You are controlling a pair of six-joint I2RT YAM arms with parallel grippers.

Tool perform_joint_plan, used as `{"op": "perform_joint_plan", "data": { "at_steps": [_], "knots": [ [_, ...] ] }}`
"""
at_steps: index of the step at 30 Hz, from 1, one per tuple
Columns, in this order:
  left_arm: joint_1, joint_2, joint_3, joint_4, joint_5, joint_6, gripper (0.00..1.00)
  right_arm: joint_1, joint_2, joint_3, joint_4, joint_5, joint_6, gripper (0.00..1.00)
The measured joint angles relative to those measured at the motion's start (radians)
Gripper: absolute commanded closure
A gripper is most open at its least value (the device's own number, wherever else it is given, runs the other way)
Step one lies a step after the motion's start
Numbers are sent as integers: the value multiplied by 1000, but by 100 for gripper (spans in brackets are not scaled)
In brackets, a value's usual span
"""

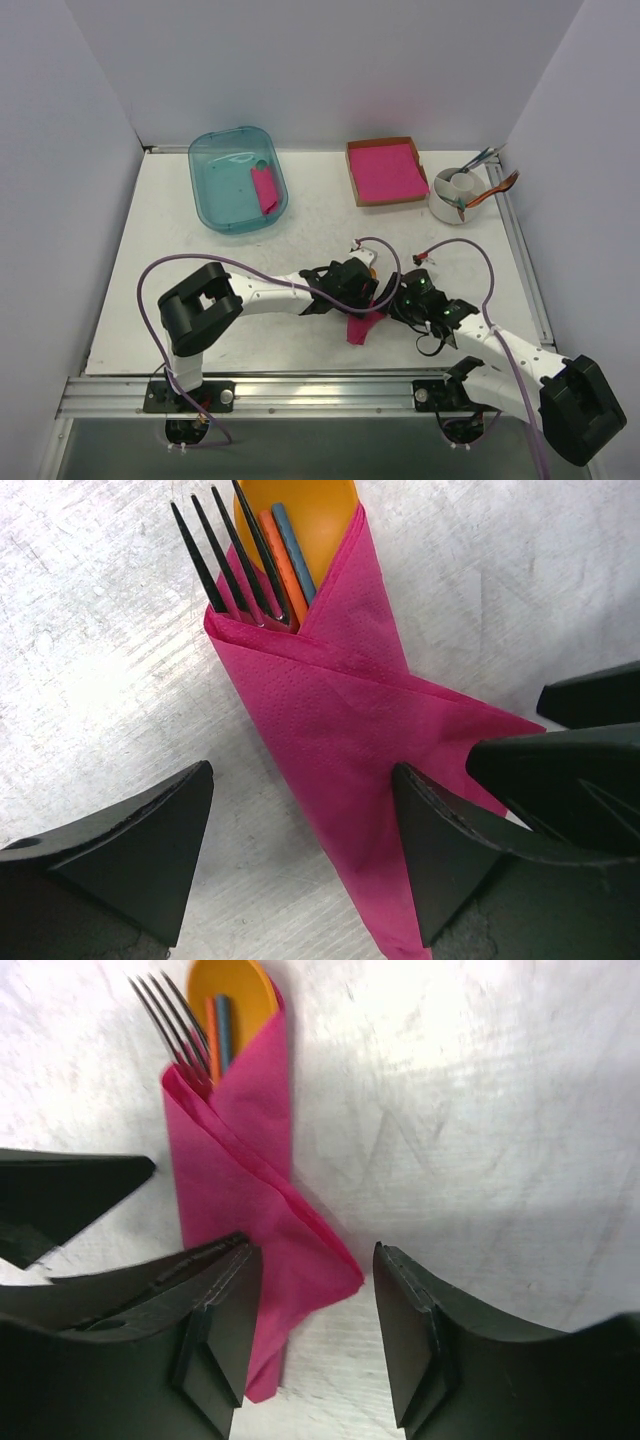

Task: Place the utensils on the paper napkin and roll it up
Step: Roll the napkin at the center of the board.

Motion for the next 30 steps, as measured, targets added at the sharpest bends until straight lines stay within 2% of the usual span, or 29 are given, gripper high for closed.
{"op": "perform_joint_plan", "data": {
  "at_steps": [7,19,30],
  "knots": [
    [0,0,-4,10,2,-1,18,-32,0,64,-15,13,-50,51],
    [3,-23,-77,158,77,-1,19,-51,97,87,42,11,-146,51],
    [6,-35,-115,218,94,-1,20,-74,162,106,84,-49,-204,51]
  ]
}}
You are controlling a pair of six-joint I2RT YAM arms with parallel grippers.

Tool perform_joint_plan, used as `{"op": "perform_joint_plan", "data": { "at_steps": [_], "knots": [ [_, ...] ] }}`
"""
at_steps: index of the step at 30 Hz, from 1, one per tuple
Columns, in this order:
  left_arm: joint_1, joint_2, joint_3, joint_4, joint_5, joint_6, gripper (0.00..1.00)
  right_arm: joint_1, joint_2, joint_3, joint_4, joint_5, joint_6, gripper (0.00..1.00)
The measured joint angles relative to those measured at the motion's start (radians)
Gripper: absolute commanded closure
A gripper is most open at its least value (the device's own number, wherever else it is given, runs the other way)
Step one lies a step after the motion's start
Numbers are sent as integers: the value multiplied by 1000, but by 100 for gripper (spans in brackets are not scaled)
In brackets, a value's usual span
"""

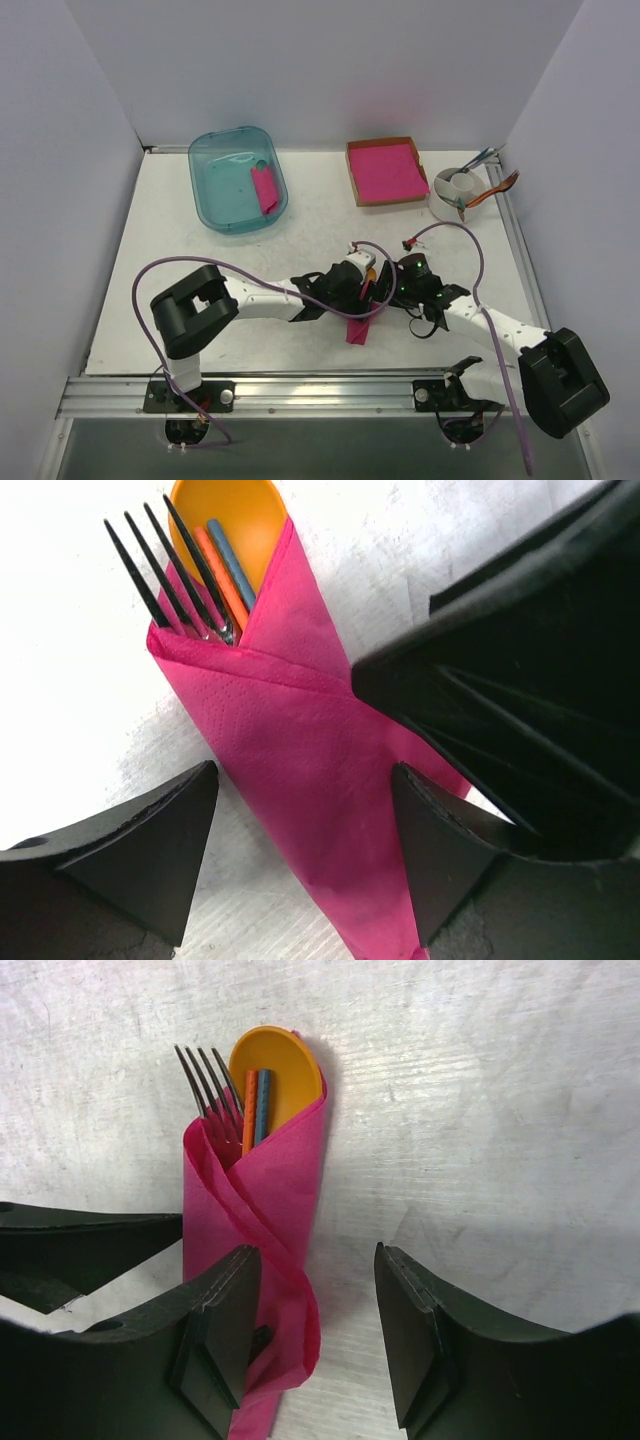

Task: Place the utensils on the paper napkin and roll it up
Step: Roll the napkin at the center of the board.

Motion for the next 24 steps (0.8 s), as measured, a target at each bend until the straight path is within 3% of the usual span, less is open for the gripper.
{"op": "perform_joint_plan", "data": {
  "at_steps": [12,24],
  "knots": [
    [-3,-19,-37,35,10,0,23,-15,9,-12,33,-78,13,52],
    [-36,-1,-12,22,-25,-6,23,-17,-167,-82,-59,-114,131,56]
  ]
}}
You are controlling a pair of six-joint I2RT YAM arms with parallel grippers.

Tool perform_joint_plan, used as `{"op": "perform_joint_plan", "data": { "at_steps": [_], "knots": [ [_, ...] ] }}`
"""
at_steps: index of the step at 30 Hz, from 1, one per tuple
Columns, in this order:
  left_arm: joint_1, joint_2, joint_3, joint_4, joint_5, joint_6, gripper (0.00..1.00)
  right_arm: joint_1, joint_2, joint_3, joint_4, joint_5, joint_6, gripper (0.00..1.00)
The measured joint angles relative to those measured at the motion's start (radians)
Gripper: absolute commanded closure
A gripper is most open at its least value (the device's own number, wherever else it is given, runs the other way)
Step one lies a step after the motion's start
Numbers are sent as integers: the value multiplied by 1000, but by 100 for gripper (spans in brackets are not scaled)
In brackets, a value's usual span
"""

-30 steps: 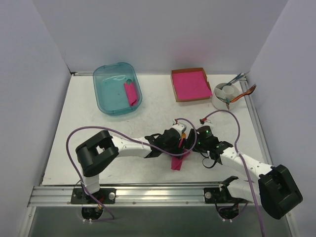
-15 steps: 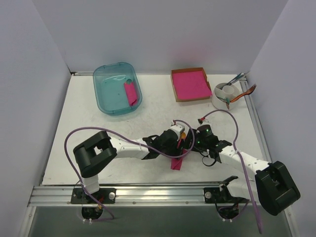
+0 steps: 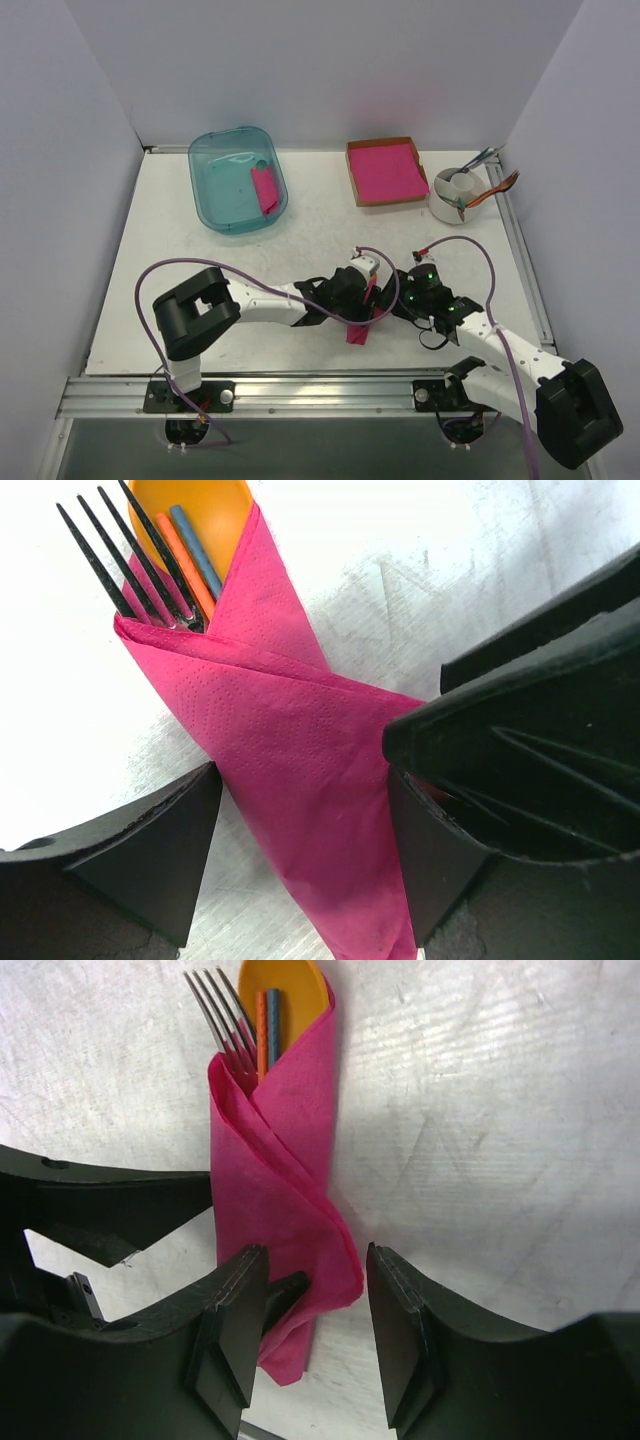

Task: Place the utensils on the paper napkin and roll it up
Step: Roll the napkin at the center of the board.

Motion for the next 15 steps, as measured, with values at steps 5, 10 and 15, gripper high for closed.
{"op": "perform_joint_plan", "data": {
  "at_steps": [5,10,15],
  "knots": [
    [-5,5,8,-8,-15,-4,23,0,-4,-6,-32,9,43,57],
    [-7,12,15,-7,-26,-17,24,0,-11,-39,-40,17,91,63],
    [-7,19,22,-5,-35,-30,24,-1,-10,-67,-27,-5,133,75]
  ]
}}
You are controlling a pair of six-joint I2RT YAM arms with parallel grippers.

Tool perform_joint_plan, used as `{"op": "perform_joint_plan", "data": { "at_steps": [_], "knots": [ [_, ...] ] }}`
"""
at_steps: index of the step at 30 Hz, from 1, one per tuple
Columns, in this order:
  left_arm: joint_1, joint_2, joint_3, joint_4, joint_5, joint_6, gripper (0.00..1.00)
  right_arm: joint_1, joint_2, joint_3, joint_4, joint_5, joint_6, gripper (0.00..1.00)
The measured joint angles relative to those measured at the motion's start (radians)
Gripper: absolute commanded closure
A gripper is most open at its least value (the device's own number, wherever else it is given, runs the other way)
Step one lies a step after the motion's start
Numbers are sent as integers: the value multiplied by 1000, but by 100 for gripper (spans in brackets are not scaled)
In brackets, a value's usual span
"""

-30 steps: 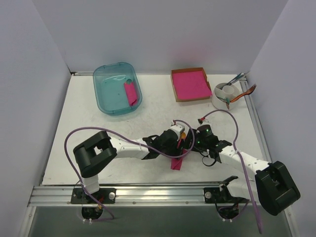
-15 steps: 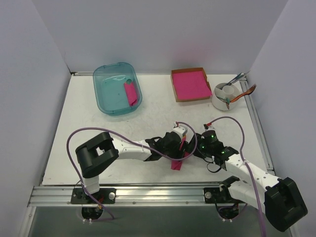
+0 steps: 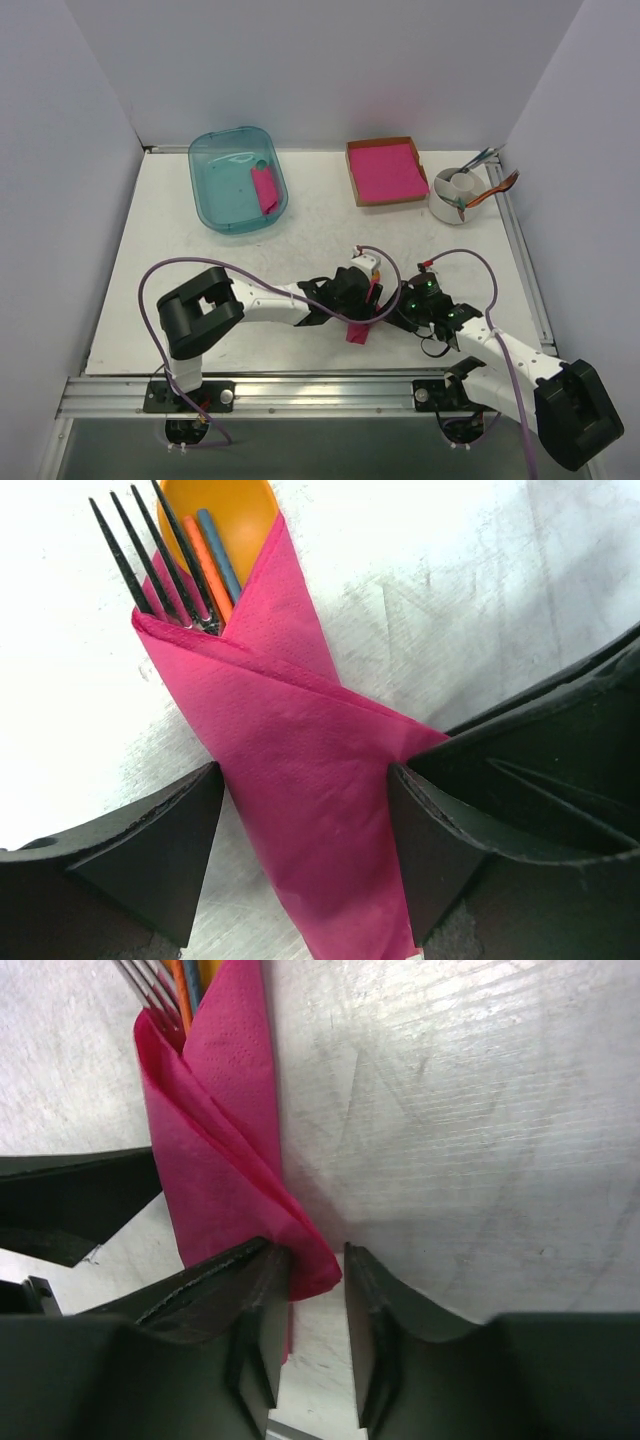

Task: Place the utensils on the paper napkin and roll it up
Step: Roll the napkin at the center of the board.

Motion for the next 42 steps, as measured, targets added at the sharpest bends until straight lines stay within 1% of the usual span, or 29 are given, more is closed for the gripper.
{"op": "perform_joint_plan", "data": {
  "at_steps": [2,3,4,5,6,7,14,19,22,27,29,33,35,40,41,42],
  "knots": [
    [0,5,5,2,-2,-1,24,0,0,-4,10,-6,13,82],
    [0,6,6,3,-3,-1,24,0,0,-6,16,-9,19,83],
    [0,7,6,4,-4,-2,24,0,1,-7,19,-11,24,87],
    [0,7,6,4,-5,-3,24,0,3,-7,23,-12,27,95],
    [0,7,6,4,-5,-3,24,0,7,-7,28,-13,29,98],
    [0,7,6,4,-5,-4,24,0,11,-7,33,-13,32,100],
    [-3,-5,1,-7,-10,-9,22,0,31,-6,40,5,29,100],
    [-3,-92,-68,-85,-19,-18,22,-5,38,2,34,30,20,100],
    [-4,-164,-123,-117,-25,-23,25,-5,48,5,33,40,10,100],
    [-26,-265,-195,-124,-32,-27,34,-11,60,9,34,52,0,100],
    [-43,-292,-219,-115,-32,-27,35,-12,62,10,35,56,-2,100],
    [-72,-314,-252,-92,-32,-27,35,-12,66,13,35,58,-6,100],
    [-77,-317,-260,-79,-32,-27,37,-12,68,14,35,58,-8,100],
    [-80,-333,-262,-46,-32,-16,43,-12,68,14,35,58,-14,100],
    [-82,-335,-262,-35,-32,-11,48,-12,68,14,35,58,-16,100],
    [-84,-336,-262,-23,-31,-5,49,-12,68,14,35,58,-17,100]
  ]
}}
